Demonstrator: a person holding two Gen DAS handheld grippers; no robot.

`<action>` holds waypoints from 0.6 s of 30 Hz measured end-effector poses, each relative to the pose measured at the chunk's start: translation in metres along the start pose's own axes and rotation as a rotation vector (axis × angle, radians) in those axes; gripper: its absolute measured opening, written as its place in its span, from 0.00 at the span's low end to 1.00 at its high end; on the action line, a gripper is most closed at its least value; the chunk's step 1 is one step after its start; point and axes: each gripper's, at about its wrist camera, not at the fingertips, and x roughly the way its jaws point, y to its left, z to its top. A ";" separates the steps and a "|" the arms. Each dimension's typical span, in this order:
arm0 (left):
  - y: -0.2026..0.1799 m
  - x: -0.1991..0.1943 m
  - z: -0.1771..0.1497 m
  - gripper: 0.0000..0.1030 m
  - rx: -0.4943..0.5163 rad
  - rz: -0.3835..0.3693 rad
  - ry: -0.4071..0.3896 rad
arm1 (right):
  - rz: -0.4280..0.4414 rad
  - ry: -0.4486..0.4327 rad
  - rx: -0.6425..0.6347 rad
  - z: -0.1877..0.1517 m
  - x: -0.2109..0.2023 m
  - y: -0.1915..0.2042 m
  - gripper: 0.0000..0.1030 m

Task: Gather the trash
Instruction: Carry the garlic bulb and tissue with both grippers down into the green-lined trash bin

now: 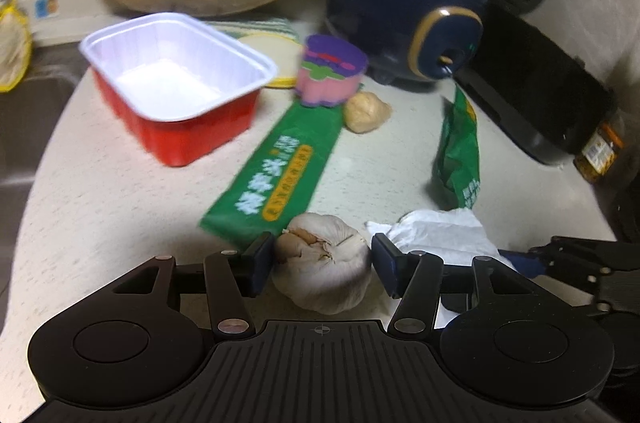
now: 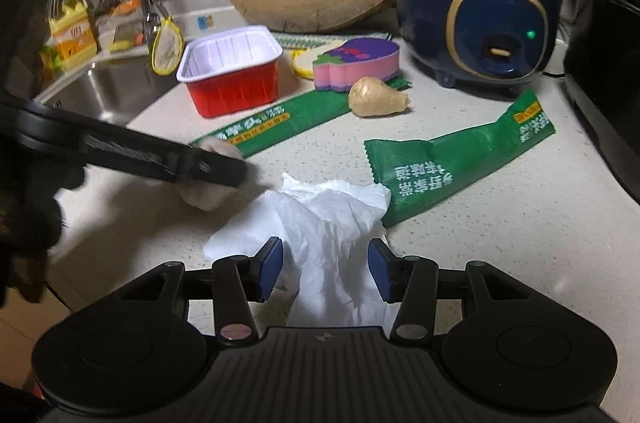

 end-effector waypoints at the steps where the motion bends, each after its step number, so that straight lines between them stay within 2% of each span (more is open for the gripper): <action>1: 0.004 -0.005 0.000 0.57 -0.016 0.002 -0.002 | 0.005 0.012 -0.007 0.002 0.003 0.001 0.46; 3: 0.013 -0.017 -0.002 0.57 -0.042 0.007 -0.018 | 0.027 0.030 -0.024 0.007 0.005 0.004 0.44; 5: 0.023 -0.030 -0.005 0.57 -0.072 0.014 -0.043 | 0.042 0.043 -0.050 0.010 0.008 0.009 0.35; 7: 0.033 -0.043 -0.007 0.57 -0.103 0.016 -0.067 | 0.049 0.056 -0.078 0.014 0.010 0.015 0.10; 12: 0.054 -0.067 -0.012 0.57 -0.152 0.032 -0.110 | 0.059 0.040 -0.092 0.021 0.004 0.027 0.05; 18: 0.073 -0.098 -0.027 0.57 -0.187 0.040 -0.150 | 0.077 -0.012 -0.109 0.032 -0.010 0.047 0.05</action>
